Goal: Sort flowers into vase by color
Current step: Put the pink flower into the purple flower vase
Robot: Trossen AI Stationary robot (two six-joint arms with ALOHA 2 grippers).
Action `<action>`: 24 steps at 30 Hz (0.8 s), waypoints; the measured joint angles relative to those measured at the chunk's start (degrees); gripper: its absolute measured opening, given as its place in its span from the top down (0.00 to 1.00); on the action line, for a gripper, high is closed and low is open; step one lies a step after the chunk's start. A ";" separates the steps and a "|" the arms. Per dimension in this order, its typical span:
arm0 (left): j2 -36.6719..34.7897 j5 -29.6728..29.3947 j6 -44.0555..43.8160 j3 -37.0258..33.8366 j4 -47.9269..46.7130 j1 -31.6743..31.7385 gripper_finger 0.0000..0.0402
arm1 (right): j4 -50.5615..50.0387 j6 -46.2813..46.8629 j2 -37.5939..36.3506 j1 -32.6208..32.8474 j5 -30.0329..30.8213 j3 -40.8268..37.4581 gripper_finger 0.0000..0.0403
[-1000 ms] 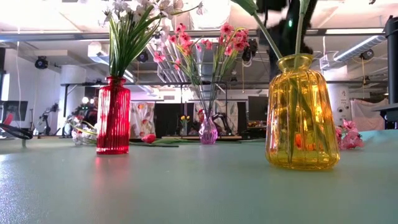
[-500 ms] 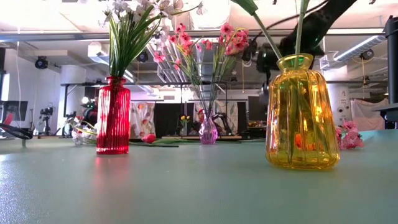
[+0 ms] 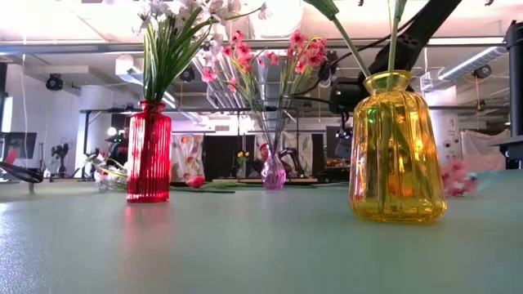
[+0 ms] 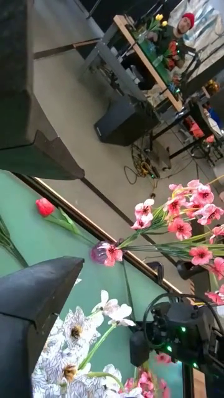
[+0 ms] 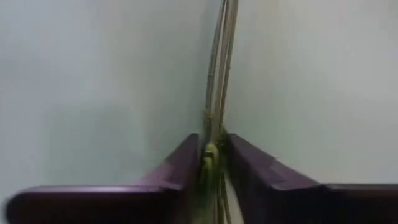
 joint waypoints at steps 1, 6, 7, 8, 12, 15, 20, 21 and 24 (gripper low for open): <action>0.00 0.00 -0.06 0.00 0.00 0.01 0.51 | -0.78 -0.33 -0.42 0.04 0.02 -0.08 0.84; -0.02 0.00 -0.44 0.00 0.03 0.01 0.51 | -6.90 0.45 -4.39 0.37 -0.31 -0.28 0.96; -0.02 0.00 -0.47 0.00 0.04 0.00 0.51 | -8.70 0.72 -5.37 0.37 -0.43 -0.28 0.96; -0.02 0.00 -0.57 0.00 0.04 0.02 0.51 | -10.53 0.78 -6.37 0.37 -0.87 -0.28 0.96; 0.00 0.00 -0.82 0.00 0.04 0.00 0.51 | -13.95 0.75 -10.41 1.13 -5.95 -0.28 0.96; 0.00 0.00 -0.87 0.00 0.04 0.01 0.51 | -14.43 0.72 -13.03 2.67 -10.72 -0.28 0.96; 0.32 0.07 -0.80 0.00 0.22 0.00 0.51 | -17.45 0.54 -17.92 6.01 -11.74 0.22 0.96; 0.54 0.40 -0.38 0.00 0.49 0.02 0.51 | -18.74 0.26 -18.81 6.70 -11.74 0.71 0.96; 1.52 4.42 2.97 0.00 3.36 0.02 0.51 | -22.21 -1.44 -21.36 8.99 -11.69 2.82 0.96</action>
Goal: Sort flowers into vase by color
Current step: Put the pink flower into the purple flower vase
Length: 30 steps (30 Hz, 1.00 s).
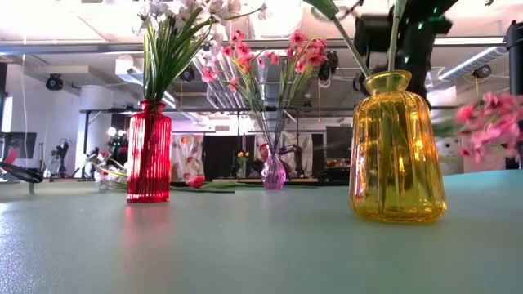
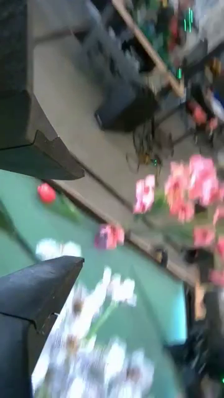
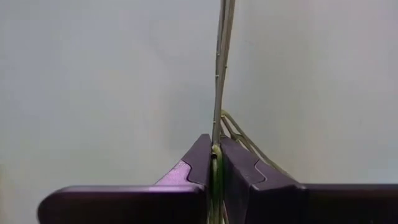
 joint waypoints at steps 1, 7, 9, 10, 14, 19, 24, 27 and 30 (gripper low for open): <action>0.62 2.34 1.92 0.00 1.80 0.00 0.51 | -1.07 -0.48 -0.59 0.78 0.04 0.90 0.96; 4.90 9.70 17.51 0.00 13.85 0.00 0.51 | -7.78 -3.32 -1.47 5.70 5.95 9.37 0.96; 5.96 9.71 22.31 0.00 17.54 0.17 0.51 | -9.74 -4.85 -1.01 7.59 7.69 12.94 0.96; 6.36 9.72 24.16 0.10 18.87 0.17 0.51 | -10.53 -5.31 -0.74 8.45 8.95 14.83 0.96; 7.48 12.16 28.76 1.78 22.52 0.65 0.51 | -14.51 -6.07 -0.52 11.47 14.14 22.06 0.96; 9.20 17.96 34.20 4.13 26.46 2.33 0.51 | -16.06 -8.02 -0.52 14.62 17.49 29.67 0.96; 12.94 24.03 40.74 8.35 28.97 6.27 0.51 | -15.42 -11.83 0.68 17.13 18.07 34.59 0.96; 16.10 24.71 43.86 11.74 28.93 9.01 0.51 | -15.52 -13.86 2.25 18.52 18.07 36.93 0.96; 19.22 25.69 46.78 15.36 28.97 11.74 0.51 | -15.57 -15.46 4.38 19.83 18.05 39.26 0.96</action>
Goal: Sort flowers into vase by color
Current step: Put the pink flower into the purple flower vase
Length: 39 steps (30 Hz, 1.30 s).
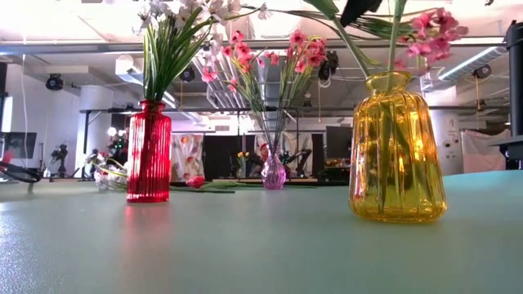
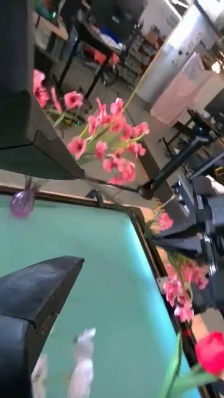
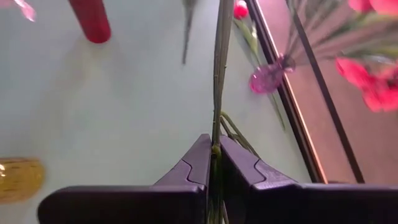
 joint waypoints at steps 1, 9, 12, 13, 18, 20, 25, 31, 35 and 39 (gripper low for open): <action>1.04 1.53 0.74 1.10 -0.20 0.97 0.51 | 0.02 -0.37 0.77 0.34 0.00 0.85 0.96; 8.12 9.10 4.45 6.29 -1.43 7.72 0.51 | -1.51 -3.91 6.94 3.36 0.00 8.72 0.96; 10.17 9.07 4.78 7.56 -3.54 9.57 0.51 | -2.68 -4.66 8.75 3.86 -0.01 11.63 0.96; 10.72 9.11 4.80 7.96 -4.26 10.01 0.51 | -3.23 -4.85 9.36 3.86 0.00 12.60 0.96; 11.41 9.12 4.91 8.28 -5.52 11.16 0.51 | -6.44 -4.95 12.21 3.80 0.18 16.96 0.96; 11.41 9.12 4.91 8.27 -5.89 11.18 0.52 | -6.97 -5.13 13.01 3.79 0.20 18.26 0.96; 11.45 9.52 4.84 8.26 -7.49 11.18 0.62 | -7.87 -6.06 15.22 3.79 0.20 21.03 0.96; 11.45 11.34 3.29 8.26 -8.95 11.18 0.87 | -7.89 -6.74 16.00 3.79 0.20 21.57 0.96; 11.45 12.89 2.34 8.26 -10.15 11.18 0.98 | -7.93 -6.83 16.22 3.79 0.24 21.57 0.96; 11.47 13.01 -0.02 8.22 -10.33 11.18 1.00 | -7.64 -5.89 16.18 3.79 0.20 21.83 0.95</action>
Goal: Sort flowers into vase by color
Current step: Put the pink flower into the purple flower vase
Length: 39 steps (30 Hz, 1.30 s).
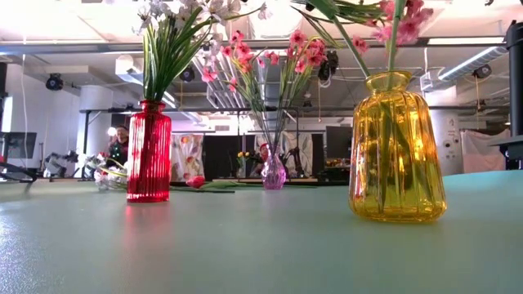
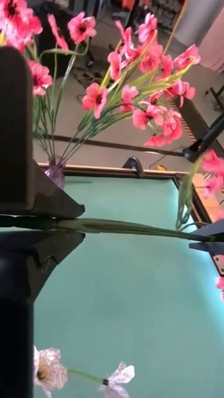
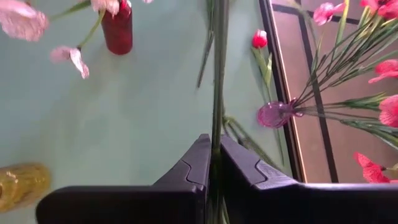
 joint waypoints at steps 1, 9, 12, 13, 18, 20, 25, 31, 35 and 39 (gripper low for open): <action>0.02 0.13 -0.58 0.00 0.02 0.00 1.00 | 0.26 0.02 -0.07 0.00 0.00 0.13 0.94; 0.07 1.20 -5.19 -0.51 0.92 0.00 1.00 | 0.38 0.47 -0.38 0.00 3.22 5.47 0.73; -0.47 1.22 -5.78 -2.24 3.53 0.00 1.00 | 0.41 -0.11 -0.50 0.00 4.26 8.43 0.63; -0.86 1.26 -5.80 -2.87 4.72 0.00 1.00 | 0.45 -0.13 -0.71 0.00 4.26 9.37 0.60; -4.64 2.18 -5.94 -6.82 12.35 -0.07 1.00 | 2.66 -0.05 -3.80 0.05 4.00 11.16 0.49; -6.82 2.20 -6.41 -9.21 14.63 -0.07 1.00 | 4.32 -0.08 -5.89 0.60 3.82 10.59 0.47; -12.74 2.17 -7.51 -15.48 21.27 -0.07 1.00 | 11.70 -2.31 -11.64 3.09 3.76 7.93 0.44; -19.95 1.80 -8.18 -23.71 32.78 -0.07 1.00 | 18.02 -4.63 -16.40 5.98 2.75 5.98 0.44; -24.86 -1.37 -8.12 -28.50 42.21 -0.07 1.00 | 19.38 -4.55 -17.57 6.43 -1.62 5.08 0.44; -27.86 -0.89 -7.44 -31.80 48.97 -0.07 1.00 | 19.69 -3.32 -17.25 6.43 -3.74 4.73 0.44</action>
